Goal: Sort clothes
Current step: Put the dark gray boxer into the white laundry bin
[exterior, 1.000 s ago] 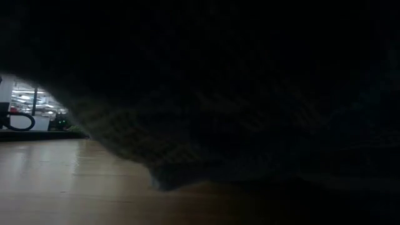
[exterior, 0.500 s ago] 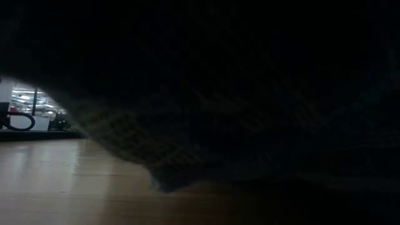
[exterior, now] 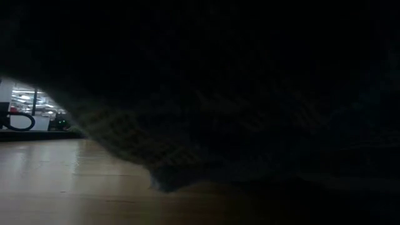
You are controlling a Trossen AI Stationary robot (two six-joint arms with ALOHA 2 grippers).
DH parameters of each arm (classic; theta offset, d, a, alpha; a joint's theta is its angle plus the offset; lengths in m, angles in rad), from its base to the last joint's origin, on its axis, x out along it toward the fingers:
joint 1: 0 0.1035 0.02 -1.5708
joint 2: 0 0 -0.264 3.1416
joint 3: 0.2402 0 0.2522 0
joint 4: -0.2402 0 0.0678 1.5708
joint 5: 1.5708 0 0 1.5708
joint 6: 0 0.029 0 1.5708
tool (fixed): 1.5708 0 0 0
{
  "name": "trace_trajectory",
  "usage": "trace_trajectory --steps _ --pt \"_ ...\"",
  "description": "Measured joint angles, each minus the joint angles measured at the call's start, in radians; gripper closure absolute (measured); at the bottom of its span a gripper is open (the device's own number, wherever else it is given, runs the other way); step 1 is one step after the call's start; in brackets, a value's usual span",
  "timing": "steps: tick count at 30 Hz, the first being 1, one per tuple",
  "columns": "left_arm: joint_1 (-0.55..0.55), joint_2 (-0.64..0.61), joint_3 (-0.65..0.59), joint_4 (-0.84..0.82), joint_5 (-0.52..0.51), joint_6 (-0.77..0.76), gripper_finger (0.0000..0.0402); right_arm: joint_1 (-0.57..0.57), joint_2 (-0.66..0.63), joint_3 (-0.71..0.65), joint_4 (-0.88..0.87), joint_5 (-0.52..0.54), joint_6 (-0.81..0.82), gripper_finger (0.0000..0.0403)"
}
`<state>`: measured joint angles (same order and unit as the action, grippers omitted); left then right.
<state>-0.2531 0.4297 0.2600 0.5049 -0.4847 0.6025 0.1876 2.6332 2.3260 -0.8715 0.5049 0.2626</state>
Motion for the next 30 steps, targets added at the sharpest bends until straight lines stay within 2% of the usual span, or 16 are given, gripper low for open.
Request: trace_trajectory --steps 6,12,18,23,30 --pt "0.0 0.0 0.0 -0.001 0.0 0.0 0.0345 0.046 -0.058 0.0 -0.012 0.122 -0.012 0.0371" --pt "0.0 0.001 0.0 -0.005 0.0 -0.004 0.0345 0.114 -0.186 0.0 -0.052 0.25 -0.032 0.0393" --pt "0.0 0.001 0.0 -0.004 0.0 -0.004 0.0345 0.17 -0.343 0.0 -0.045 0.412 -0.034 0.0363" --pt "0.0 0.001 0.0 -0.004 0.0 -0.004 0.0345 0.189 -0.443 0.001 -0.041 0.508 -0.047 0.037" --pt "0.0 0.001 0.0 -0.006 0.0 -0.004 0.0345 0.191 -0.546 0.001 0.108 0.599 -0.206 0.0387"
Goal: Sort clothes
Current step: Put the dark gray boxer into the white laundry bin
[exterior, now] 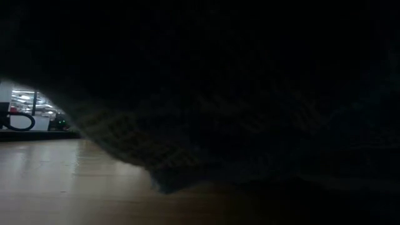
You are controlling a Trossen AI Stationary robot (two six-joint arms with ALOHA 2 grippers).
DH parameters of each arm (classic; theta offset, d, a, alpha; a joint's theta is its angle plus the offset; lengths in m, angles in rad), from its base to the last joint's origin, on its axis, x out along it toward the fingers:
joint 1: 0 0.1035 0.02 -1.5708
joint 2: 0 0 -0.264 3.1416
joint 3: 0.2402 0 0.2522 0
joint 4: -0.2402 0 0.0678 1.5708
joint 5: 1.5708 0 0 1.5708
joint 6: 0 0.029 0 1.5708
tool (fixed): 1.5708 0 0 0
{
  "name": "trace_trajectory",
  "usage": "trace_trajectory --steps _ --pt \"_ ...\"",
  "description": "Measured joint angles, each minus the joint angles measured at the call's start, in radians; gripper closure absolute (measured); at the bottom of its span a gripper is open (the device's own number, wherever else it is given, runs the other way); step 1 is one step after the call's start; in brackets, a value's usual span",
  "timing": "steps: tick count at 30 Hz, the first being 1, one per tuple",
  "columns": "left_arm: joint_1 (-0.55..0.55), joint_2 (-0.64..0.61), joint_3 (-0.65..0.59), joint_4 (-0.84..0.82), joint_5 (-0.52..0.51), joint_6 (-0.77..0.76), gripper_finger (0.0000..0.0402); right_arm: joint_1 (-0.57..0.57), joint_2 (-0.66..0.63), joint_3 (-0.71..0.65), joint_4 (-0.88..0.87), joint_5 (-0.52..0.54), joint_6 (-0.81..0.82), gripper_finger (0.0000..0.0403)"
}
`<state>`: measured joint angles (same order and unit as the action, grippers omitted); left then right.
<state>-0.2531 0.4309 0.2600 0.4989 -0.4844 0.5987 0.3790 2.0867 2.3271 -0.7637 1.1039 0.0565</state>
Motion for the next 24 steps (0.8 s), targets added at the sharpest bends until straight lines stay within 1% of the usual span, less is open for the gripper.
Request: trace_trajectory --steps 3,7,12,16,21,24 --pt "0.0 0.0 0.0 -0.002 0.0 0.0 0.0345 -0.001 -0.028 0.0 0.113 0.035 -0.108 0.0379" --pt "0.0 0.0 0.0 -0.002 0.0 0.0 0.0345 -0.019 -0.055 0.0 0.285 0.111 -0.299 0.0373" --pt "0.0 0.0 0.0 -0.002 0.0 0.0 0.0345 -0.08 -0.062 0.0 0.552 0.121 -0.557 0.0382" --pt "0.0 0.0 0.0 -0.002 0.001 0.0 0.0345 -0.146 -0.063 0.0 0.807 0.06 -0.762 0.0382" --pt "0.0 0.0 0.0 -0.002 0.0 0.0 0.0345 -0.228 -0.063 0.0 1.172 -0.055 -1.006 0.0375" --pt "0.0 0.0 0.0 -0.004 0.0 0.0 0.0345 -0.269 -0.065 0.0 1.366 -0.084 -1.195 0.0374"
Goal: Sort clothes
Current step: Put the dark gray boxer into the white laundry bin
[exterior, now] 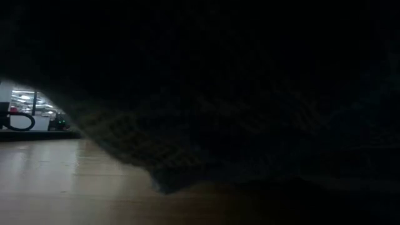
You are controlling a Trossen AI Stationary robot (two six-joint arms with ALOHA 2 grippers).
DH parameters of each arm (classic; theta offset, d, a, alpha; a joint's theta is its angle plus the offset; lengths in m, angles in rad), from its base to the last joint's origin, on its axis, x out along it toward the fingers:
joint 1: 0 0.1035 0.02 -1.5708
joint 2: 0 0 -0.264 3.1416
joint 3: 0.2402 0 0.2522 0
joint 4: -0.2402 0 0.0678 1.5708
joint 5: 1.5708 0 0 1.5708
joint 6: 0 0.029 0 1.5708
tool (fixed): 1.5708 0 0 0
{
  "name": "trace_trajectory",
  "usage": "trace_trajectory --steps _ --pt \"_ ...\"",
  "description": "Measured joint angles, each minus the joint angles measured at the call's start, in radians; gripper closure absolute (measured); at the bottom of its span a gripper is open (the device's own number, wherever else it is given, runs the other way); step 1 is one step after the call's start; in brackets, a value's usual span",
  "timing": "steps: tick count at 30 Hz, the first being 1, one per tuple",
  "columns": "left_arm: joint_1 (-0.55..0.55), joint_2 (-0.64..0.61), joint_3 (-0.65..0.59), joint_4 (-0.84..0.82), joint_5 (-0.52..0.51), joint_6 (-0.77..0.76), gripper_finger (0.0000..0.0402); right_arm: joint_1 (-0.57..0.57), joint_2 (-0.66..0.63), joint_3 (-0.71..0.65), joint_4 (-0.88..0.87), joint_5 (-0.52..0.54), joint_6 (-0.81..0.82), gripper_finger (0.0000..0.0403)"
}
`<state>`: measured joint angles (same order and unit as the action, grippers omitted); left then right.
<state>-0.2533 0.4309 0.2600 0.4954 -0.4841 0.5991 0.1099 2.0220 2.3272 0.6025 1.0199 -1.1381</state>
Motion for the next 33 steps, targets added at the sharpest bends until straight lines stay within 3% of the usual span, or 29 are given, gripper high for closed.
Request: trace_trajectory --steps 3,7,15,18,24,29,33 --pt "0.0 0.0 0.0 -0.007 0.0 0.0 0.0345 -0.034 -0.001 0.001 0.061 0.045 -0.113 0.0373" --pt "0.0 0.0 0.0 -0.015 0.0 0.003 0.0345 -0.069 0.009 0.0 0.001 0.233 -0.058 0.0373" --pt "0.0 0.0 0.0 -0.015 0.0 0.003 0.0345 -0.093 0.013 0.0 -0.638 0.424 0.36 0.0372" --pt "0.0 0.0 0.0 -0.015 0.0 0.002 0.0345 -0.091 0.013 0.0 -0.793 0.416 0.497 0.0372" --pt "0.0 0.0 0.0 -0.022 0.0 -0.023 0.0345 -0.091 0.013 0.0 -0.929 0.366 0.626 0.0362" --pt "0.0 0.0 0.0 -0.027 0.0 -0.027 0.0345 -0.092 0.011 0.0 -1.079 0.292 0.766 0.0304" --pt "0.0 0.0 0.0 -0.044 0.0 -0.027 0.0345 -0.104 -0.01 0.0 -1.275 0.162 0.993 0.0252"
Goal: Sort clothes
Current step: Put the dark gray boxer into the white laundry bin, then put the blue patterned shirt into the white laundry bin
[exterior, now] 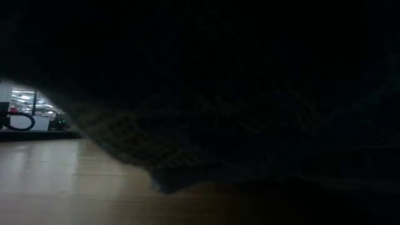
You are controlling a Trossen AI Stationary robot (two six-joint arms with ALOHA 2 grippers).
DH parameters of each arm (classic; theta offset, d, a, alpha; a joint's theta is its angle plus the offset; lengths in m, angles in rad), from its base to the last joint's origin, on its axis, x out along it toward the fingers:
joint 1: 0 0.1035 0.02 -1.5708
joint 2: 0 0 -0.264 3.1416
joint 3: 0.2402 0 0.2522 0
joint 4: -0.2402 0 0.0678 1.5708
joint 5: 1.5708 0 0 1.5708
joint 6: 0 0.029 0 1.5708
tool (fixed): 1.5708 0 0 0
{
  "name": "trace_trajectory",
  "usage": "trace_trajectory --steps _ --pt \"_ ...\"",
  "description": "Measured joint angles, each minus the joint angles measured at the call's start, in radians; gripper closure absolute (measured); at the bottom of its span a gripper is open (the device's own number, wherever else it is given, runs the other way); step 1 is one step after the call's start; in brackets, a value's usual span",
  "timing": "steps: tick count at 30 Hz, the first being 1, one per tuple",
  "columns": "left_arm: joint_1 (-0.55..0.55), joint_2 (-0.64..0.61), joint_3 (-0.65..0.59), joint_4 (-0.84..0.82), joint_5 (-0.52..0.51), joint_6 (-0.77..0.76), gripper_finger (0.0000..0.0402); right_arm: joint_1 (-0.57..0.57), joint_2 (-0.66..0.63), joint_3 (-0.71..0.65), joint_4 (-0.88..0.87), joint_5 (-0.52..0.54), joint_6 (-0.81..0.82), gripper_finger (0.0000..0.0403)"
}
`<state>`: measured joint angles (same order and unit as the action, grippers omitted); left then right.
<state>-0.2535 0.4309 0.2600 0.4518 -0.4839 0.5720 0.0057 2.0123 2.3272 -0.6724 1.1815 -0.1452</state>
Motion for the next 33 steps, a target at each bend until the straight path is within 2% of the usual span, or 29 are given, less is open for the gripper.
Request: trace_trajectory --steps 4,8,11,14,16,19,25,27,29,33 --pt "0.0 0.0 0.0 -0.004 0.0 0.0 0.0345 -0.03 -0.023 0.0 -0.283 -0.206 0.271 0.0217" --pt "0.0 0.0 0.0 -0.007 0.0 0.0 0.0345 -0.065 -0.038 0.0 -0.535 -0.441 0.483 0.0202" --pt "0.0 0.0 0.0 -0.008 0.0 0.003 0.0345 -0.065 -0.043 0.0 -0.619 -0.634 0.542 0.0201" --pt "0.0 0.0 0.0 -0.008 0.0 0.004 0.0345 -0.015 -0.033 0.0 -0.63 -0.796 0.572 0.0202" --pt "0.0 0.0 0.0 -0.008 0.0 0.004 0.0345 0.028 -0.018 0.0 -0.625 -0.828 0.576 0.0202" --pt "0.0 0.0 0.0 -0.008 0.0 -0.005 0.0345 0.099 0.005 0.0 -0.619 -0.822 0.576 0.0202" --pt "0.0 0.0 0.0 -0.008 0.0 -0.009 0.0345 0.231 0.092 0.0 -0.612 -0.713 0.587 0.02" --pt "0.0 0.0 0.0 -0.007 0.0 -0.01 0.0345 0.253 0.127 0.0 -0.616 -0.707 0.586 0.0192" --pt "0.0 0.0 0.001 -0.004 0.0 -0.01 0.0345 0.255 0.164 0.0 -0.612 -0.743 0.597 0.0177" --pt "0.0 0.0 0.001 -0.004 0.0 -0.015 0.0345 0.221 0.234 0.0 -0.623 -0.878 0.636 0.0139"
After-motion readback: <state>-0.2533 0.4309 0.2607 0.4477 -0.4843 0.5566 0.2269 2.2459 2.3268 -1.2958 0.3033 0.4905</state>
